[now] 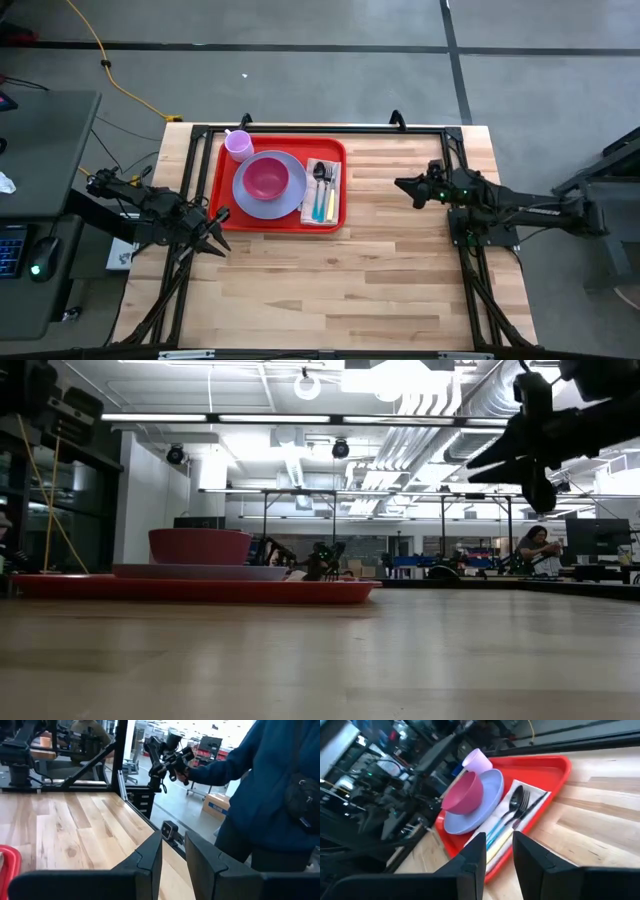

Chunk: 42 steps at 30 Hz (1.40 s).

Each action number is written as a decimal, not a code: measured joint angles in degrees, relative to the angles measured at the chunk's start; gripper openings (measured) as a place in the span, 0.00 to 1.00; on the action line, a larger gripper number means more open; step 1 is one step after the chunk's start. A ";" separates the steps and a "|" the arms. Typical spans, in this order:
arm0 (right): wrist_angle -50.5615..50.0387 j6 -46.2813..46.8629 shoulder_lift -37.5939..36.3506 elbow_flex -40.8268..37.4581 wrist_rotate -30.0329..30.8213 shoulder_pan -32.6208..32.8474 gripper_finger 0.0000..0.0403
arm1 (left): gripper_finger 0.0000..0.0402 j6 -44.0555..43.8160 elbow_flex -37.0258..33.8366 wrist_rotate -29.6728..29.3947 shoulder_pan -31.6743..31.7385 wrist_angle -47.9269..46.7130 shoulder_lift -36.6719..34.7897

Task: Set up tray
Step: Return to home position

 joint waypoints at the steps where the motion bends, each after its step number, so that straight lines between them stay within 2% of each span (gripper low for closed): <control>1: 1.21 -0.01 -0.63 -0.99 -0.09 0.02 0.18 | 0.29 0.00 0.00 -0.10 0.00 0.04 0.02; 5: 6.46 -0.21 -2.83 -4.47 -1.99 0.00 0.18 | 0.29 0.02 0.00 -1.54 0.00 1.56 0.00; 14: 10.77 -0.76 -6.79 -9.30 -3.89 0.00 0.18 | 0.29 0.44 0.00 -3.62 0.00 3.73 0.00; 21: 10.69 -5.42 -8.42 -9.39 -4.98 0.00 0.18 | 0.29 3.18 0.00 -7.08 0.00 3.70 0.00; 29: 10.30 -8.18 -8.62 -9.39 -6.07 0.00 0.18 | 0.29 3.80 0.00 -7.43 0.00 3.53 0.00; 35: 12.59 -15.99 -8.62 -9.39 -6.72 0.54 0.18 | 0.29 5.00 0.00 -8.24 0.00 3.42 0.00; 42: 12.49 -21.02 -8.62 -9.39 -6.87 1.58 0.18 | 0.29 6.24 0.00 -8.94 0.00 3.23 0.00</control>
